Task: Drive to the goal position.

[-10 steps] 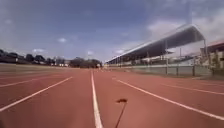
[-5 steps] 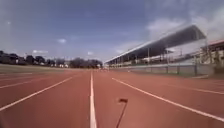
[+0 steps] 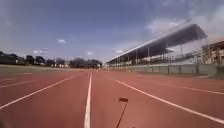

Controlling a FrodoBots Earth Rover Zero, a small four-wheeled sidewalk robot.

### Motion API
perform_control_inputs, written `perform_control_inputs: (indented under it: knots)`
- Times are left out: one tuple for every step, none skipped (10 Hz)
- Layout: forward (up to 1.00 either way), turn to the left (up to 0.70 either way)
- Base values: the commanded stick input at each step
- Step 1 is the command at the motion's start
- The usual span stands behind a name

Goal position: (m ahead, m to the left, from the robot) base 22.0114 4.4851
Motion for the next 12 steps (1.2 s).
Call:
perform_control_inputs:
  knots:
    - [0.7, 0.0]
    - [0.7, 0.0]
    - [0.7, 0.0]
    - [0.7, 0.0]
    - [0.7, 0.0]
    - [0.7, 0.0]
    - [0.7, 0.0]
    - [0.7, 0.0]
    - [0.7, 0.0]
    - [0.7, 0.0]
    - [0.7, 0.0]
    - [0.7, 0.0]
